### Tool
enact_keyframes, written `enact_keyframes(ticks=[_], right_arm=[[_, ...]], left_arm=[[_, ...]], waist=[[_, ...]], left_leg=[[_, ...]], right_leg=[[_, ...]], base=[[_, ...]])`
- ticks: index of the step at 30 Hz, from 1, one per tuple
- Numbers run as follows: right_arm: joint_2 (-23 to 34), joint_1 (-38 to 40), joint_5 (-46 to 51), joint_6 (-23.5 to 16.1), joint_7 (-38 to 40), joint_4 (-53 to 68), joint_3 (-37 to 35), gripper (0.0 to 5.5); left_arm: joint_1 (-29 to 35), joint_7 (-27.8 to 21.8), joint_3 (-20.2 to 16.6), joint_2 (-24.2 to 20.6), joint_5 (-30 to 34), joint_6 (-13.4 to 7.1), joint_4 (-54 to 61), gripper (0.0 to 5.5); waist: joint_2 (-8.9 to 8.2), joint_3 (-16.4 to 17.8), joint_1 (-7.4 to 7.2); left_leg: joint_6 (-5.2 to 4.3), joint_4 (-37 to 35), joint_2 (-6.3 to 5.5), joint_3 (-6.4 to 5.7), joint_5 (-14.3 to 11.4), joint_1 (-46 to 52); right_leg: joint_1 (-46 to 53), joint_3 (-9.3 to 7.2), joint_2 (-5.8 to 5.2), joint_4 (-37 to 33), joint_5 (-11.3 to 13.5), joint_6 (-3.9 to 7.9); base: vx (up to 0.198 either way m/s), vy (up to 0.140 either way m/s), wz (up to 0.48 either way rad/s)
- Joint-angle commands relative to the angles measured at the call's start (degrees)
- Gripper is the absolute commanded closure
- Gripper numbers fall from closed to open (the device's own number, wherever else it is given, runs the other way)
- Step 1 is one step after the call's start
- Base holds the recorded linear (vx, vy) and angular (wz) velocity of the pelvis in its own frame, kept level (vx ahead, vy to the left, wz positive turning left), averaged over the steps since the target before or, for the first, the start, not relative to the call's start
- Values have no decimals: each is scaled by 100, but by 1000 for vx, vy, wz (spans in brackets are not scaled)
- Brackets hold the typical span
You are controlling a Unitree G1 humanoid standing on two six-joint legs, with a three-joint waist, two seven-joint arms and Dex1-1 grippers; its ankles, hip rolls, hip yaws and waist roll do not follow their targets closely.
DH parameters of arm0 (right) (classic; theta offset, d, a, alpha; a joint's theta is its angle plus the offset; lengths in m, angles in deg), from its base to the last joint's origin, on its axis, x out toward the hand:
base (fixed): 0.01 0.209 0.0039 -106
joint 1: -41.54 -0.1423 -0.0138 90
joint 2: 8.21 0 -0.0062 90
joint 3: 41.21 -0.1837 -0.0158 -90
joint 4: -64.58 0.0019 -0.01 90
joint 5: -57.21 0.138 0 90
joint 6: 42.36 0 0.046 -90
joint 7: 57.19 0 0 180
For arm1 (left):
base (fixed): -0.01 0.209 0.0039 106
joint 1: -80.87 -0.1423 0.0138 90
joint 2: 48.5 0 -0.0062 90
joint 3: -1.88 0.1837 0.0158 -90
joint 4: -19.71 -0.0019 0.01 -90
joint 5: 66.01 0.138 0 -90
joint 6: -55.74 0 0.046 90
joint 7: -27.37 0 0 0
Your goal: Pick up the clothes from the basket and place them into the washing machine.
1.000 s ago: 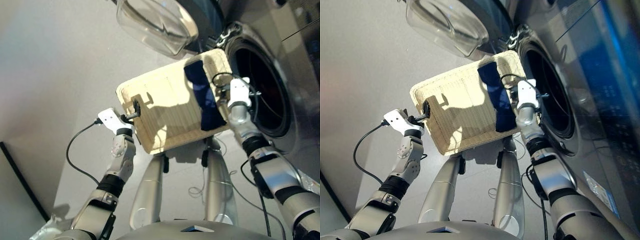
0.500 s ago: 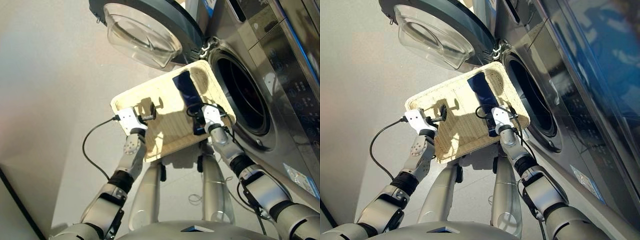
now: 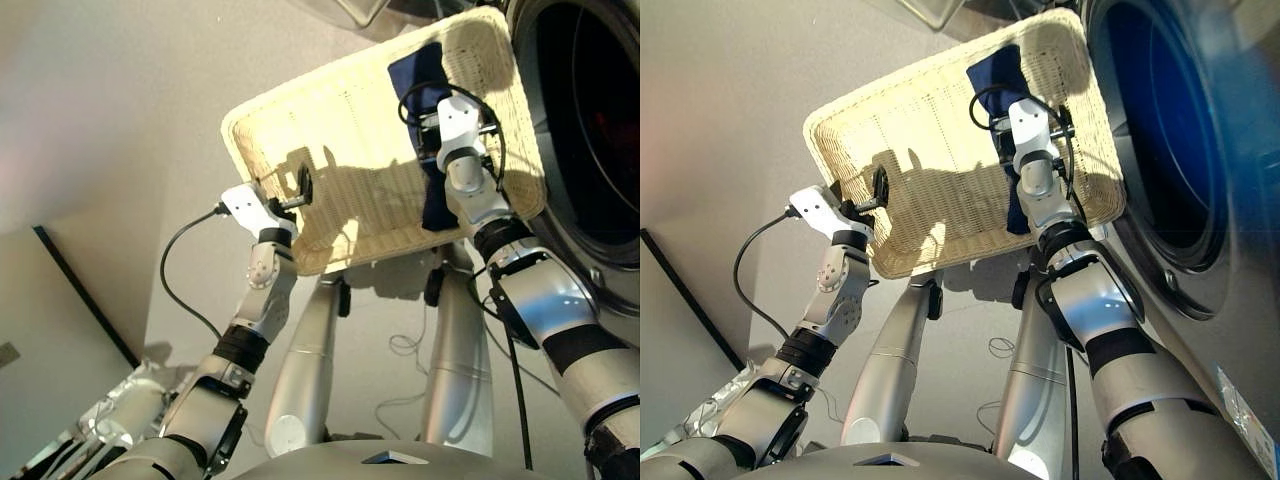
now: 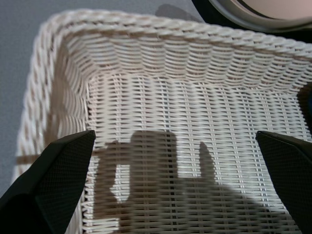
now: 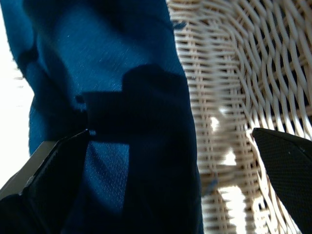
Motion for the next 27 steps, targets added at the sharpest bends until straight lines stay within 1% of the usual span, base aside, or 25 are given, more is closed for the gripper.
enact_keyframes(ticks=[1,3,5,10,13,16,18,19,20,22,23,25,26,27], right_arm=[[69,-418,234,63,47,-153,222,0],[74,-458,263,58,44,-178,184,360],[58,-461,321,39,54,-174,130,550],[-22,-346,299,11,41,-124,127,550],[-141,-156,260,-39,21,-39,109,550],[-240,61,287,-80,-6,81,83,550],[-292,241,278,-99,-33,137,73,550],[-293,246,277,-99,-32,140,72,550],[-332,414,255,-115,-42,251,67,550],[-327,693,237,-130,-51,372,29,550],[-330,790,211,-128,-53,380,4,550],[-319,1021,40,-118,38,409,-24,550],[-285,1134,-203,-105,178,453,-29,550],[-293,1234,-307,-95,278,520,-65,550]], left_arm=[[31,90,-345,-275,-110,-345,707,0],[43,105,-328,-264,-131,-338,681,0],[40,131,-331,-281,-107,-331,646,0],[-64,175,-406,-326,-97,-321,609,0],[-87,156,-455,-316,-122,-316,519,0],[-117,138,-493,-306,-150,-319,429,0],[-160,96,-500,-283,-173,-318,339,0],[-163,94,-499,-284,-174,-319,338,0],[-216,44,-531,-262,-200,-310,257,0],[-305,-26,-577,-240,-226,-303,148,0],[-352,-44,-583,-245,-226,-299,120,0],[-485,-90,-644,-221,-252,-299,46,0],[-553,-98,-649,-225,-227,-298,9,0],[-588,-79,-677,-219,-226,-299,-9,0]], waist=[[196,181,146],[190,217,139],[172,235,133],[125,197,119],[64,112,71],[15,37,28],[-36,-18,1],[-34,-8,0],[-89,-61,-31],[-164,-103,-65],[-179,-123,-74],[-216,-181,-93],[-247,-228,-104],[-273,-250,-117]], left_leg=[[671,548,-424,129,-509,-503],[670,604,-420,127,-512,-600],[669,614,-420,117,-517,-642],[670,567,-423,133,-504,-655],[666,458,-422,181,-482,-527],[652,272,-409,164,-442,-305],[615,70,-397,161,-391,-63],[615,55,-395,158,-384,-41],[574,-186,-387,151,-325,234],[524,-444,-368,108,-234,592],[516,-534,-379,90,-213,721],[477,-745,-375,71,-129,1007],[455,-852,-361,51,-97,1184],[450,-899,-363,44,-81,1276]], right_leg=[[-102,-260,356,78,-126,95],[-201,-256,356,157,-152,84],[-252,-256,354,159,-144,93],[-240,-264,367,64,-94,88],[-84,-280,385,-132,-11,82],[170,-305,388,-380,57,89],[456,-336,389,-648,123,96],[479,-338,392,-664,129,96],[772,-369,387,-942,186,103],[1124,-393,396,-1209,259,124],[1251,-409,403,-1305,279,128],[1554,-445,425,-1526,320,139],[1736,-459,441,-1662,341,148],[1848,-473,458,-1737,365,153]], base=[[0,0,0],[0,0,0],[0,0,0],[0,0,0],[0,0,0],[0,0,0],[0,0,0],[0,0,0],[0,0,0],[0,0,0],[0,0,0],[0,0,0],[0,0,0],[0,0,0]])
